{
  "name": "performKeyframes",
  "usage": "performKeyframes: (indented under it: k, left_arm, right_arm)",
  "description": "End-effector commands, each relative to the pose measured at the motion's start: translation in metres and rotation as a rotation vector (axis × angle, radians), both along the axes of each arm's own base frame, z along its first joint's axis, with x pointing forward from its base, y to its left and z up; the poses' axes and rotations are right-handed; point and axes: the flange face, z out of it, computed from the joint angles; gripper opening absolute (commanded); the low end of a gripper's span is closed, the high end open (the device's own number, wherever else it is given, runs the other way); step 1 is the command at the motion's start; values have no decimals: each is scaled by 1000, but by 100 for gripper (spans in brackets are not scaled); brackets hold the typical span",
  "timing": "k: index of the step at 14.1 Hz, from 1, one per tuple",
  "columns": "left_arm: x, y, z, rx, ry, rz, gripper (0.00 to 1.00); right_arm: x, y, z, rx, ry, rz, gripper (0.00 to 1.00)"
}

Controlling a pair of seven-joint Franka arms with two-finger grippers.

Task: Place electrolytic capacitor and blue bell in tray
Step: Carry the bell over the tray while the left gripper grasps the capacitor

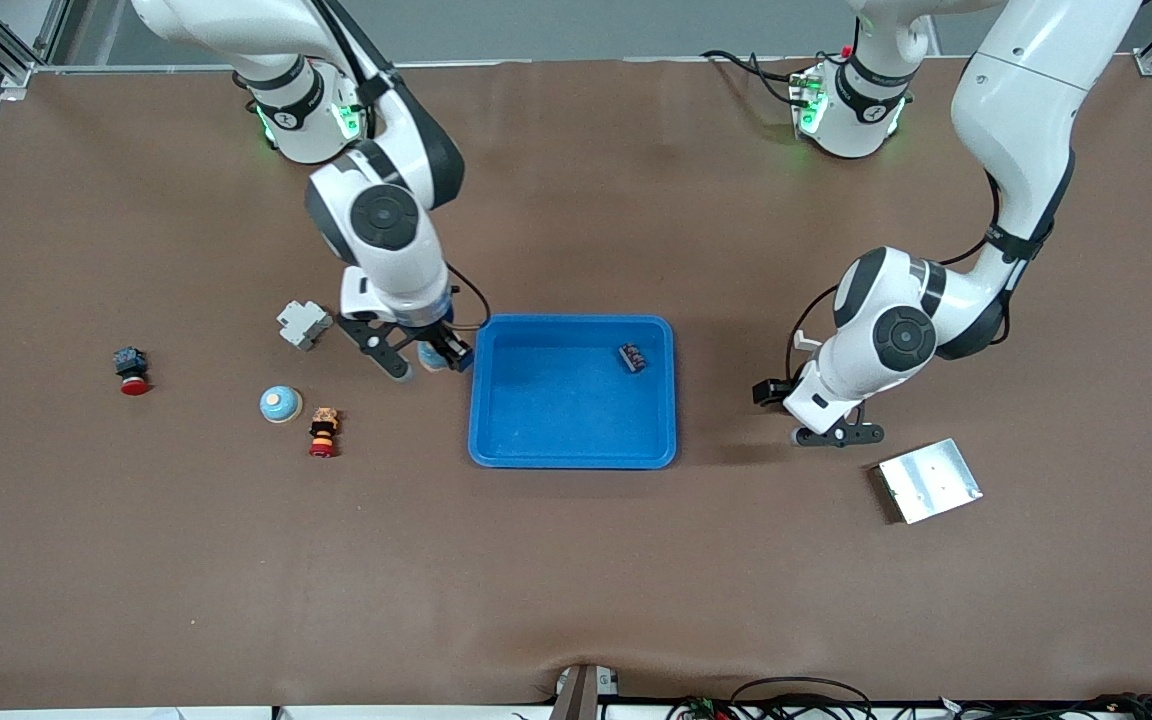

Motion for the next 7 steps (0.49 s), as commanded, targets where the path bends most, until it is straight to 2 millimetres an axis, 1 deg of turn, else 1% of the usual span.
performKeyframes:
  k: [1, 2, 4, 6, 7]
  left_arm:
    - [-4, 2, -6, 14, -2, 0, 100]
    - [-3, 4, -7, 13, 0, 3, 100]
    - [-3, 6, -12, 15, 7, 5, 100]
    - [-3, 9, -17, 18, 14, 9, 100]
    - [-2, 13, -20, 22, 19, 15, 100]
  right_arm:
    - [8, 33, -16, -11, -16, -60, 0]
    - [7, 43, -25, -17, -16, -73, 0]
    - [4, 54, -39, -47, -33, -96, 0]
    - [1, 59, -52, -68, -41, -113, 0]
    - [1, 62, -54, -66, -41, -120, 0]
